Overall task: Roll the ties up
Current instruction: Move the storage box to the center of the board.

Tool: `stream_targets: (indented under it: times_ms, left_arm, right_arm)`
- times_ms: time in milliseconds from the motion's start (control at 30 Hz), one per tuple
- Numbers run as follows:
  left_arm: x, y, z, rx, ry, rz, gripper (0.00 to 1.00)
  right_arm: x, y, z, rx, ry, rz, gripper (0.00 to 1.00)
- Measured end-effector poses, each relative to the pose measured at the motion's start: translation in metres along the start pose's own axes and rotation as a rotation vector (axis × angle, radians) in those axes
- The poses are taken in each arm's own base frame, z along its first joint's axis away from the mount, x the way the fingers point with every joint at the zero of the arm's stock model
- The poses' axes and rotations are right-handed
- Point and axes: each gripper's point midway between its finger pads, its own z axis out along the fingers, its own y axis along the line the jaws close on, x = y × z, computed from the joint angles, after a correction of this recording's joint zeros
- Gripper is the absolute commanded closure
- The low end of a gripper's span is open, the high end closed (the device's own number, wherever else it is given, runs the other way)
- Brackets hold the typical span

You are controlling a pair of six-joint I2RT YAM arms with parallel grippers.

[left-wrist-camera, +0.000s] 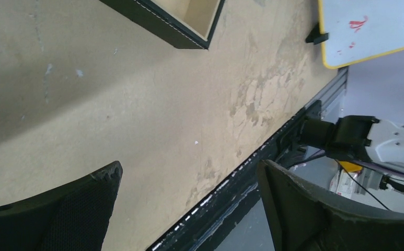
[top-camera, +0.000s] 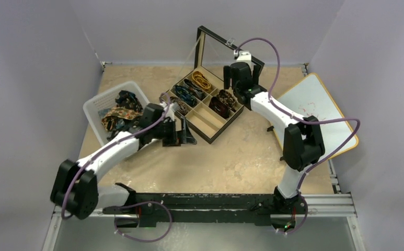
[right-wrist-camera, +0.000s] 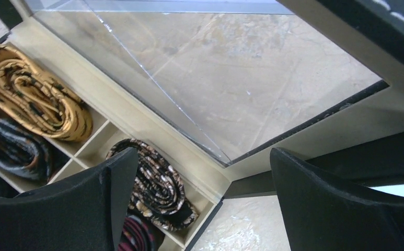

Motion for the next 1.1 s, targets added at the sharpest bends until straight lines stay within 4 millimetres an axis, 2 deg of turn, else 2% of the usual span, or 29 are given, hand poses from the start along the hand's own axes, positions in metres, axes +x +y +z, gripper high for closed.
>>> stream_targets:
  times_ms: [100,167,233,300,467,567,767,833,967,1033,1100]
  left_arm:
    - [0.003,0.005,0.028,-0.042,0.043,0.005,0.02]
    - [-0.002,0.011,0.047,-0.074,0.046,-0.011,0.01]
    - [-0.013,0.020,0.064,-0.108,0.030,-0.031,0.00]
    - [-0.028,0.029,0.081,-0.149,0.002,-0.055,0.00]
    - [-0.067,0.034,0.105,-0.188,-0.098,-0.061,0.00]
    - [-0.088,0.033,0.119,-0.179,-0.135,-0.053,0.00]
    - [-0.098,0.048,0.151,-0.192,-0.122,-0.048,0.00]
    - [-0.106,0.045,0.153,-0.182,-0.130,-0.036,0.00]
    - [-0.120,0.043,0.166,-0.164,-0.125,0.011,0.05]
    - [-0.131,0.039,0.178,-0.145,-0.127,0.056,0.07]
    - [-0.133,0.038,0.181,-0.134,-0.115,0.073,0.16]
  right_arm:
    - [-0.002,0.003,-0.005,-0.055,0.013,0.010,0.01]
    - [-0.009,0.009,-0.015,-0.128,0.005,0.024,0.01]
    - [-0.020,0.015,-0.034,-0.212,-0.017,0.043,0.01]
    - [-0.033,0.018,-0.066,-0.316,-0.058,0.082,0.01]
    - [-0.051,0.014,-0.120,-0.445,-0.126,0.158,0.01]
    - [-0.045,0.015,-0.142,-0.512,-0.125,0.193,0.01]
    - [-0.028,0.007,-0.173,-0.569,-0.102,0.245,0.01]
    - [-0.029,0.002,-0.185,-0.579,-0.115,0.263,0.01]
    - [-0.025,-0.004,-0.198,-0.590,-0.119,0.296,0.01]
    - [-0.013,-0.006,-0.199,-0.580,-0.093,0.305,0.01]
    - [-0.006,-0.008,-0.195,-0.561,-0.074,0.305,0.01]
